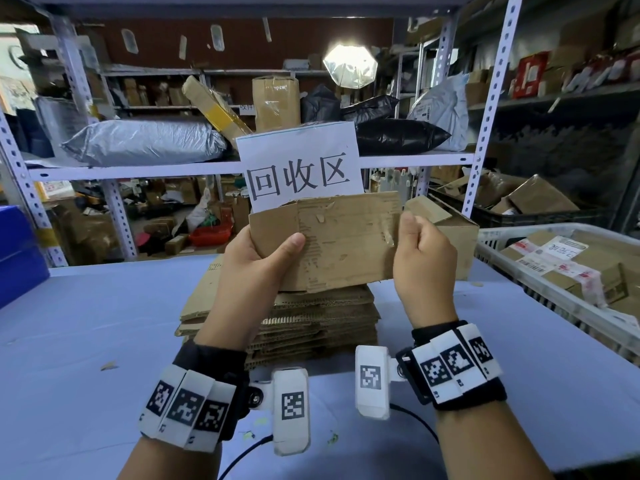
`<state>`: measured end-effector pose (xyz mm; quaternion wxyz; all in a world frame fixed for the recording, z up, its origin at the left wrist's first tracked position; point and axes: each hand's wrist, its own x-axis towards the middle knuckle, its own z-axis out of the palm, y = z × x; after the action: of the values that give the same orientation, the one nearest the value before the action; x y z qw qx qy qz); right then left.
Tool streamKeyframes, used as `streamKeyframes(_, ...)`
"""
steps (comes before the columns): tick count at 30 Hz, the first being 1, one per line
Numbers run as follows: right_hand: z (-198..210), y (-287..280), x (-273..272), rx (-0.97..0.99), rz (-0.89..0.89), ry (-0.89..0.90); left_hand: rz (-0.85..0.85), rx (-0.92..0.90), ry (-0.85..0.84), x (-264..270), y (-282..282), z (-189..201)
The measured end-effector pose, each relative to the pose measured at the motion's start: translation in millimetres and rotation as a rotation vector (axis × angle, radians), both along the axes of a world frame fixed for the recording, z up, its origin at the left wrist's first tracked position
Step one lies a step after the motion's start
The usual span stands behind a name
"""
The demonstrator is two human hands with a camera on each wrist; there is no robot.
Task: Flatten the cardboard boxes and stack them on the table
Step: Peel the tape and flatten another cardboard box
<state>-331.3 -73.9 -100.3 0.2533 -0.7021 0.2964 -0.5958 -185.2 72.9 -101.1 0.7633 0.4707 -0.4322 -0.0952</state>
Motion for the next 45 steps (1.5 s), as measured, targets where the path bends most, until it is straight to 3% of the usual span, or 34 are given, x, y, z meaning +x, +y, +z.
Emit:
streamKeyframes(10,-9.1,-11.3,-4.7,0.041,0.128,-0.068,0.051,0.015,-0.030,3.2,4.5,0.5)
streamKeyframes(17,-10.1,-2.9,-3.5,0.303,0.388,-0.304,0.119,0.027,-0.014,9.2,7.3,3.1)
streamKeyframes(26,-4.9,-3.6,-14.6,0.729,0.864,-0.713,0.322,0.083,-0.011,23.7,15.2,4.0)
streamKeyframes(32,-2.5,-2.0,-15.2,0.732,1.006,-0.755,0.384,0.156,-0.006,30.1,11.0,0.7)
streamKeyframes(36,-1.0,1.7,-14.5,0.673,1.098,-0.720,0.632,0.278,-0.206,33.7,7.8,8.3)
streamKeyframes(39,2.3,5.8,-12.8,0.628,1.130,-0.709,0.776,0.362,-0.553,23.9,12.6,15.7)
streamKeyframes(43,4.0,12.8,-9.5,0.592,1.173,-0.720,0.334,0.460,-0.776,-1.2,16.4,21.0)
streamKeyframes(45,4.5,15.5,-8.4,0.581,1.177,-0.723,0.319,0.553,-0.871,-8.5,14.0,19.0)
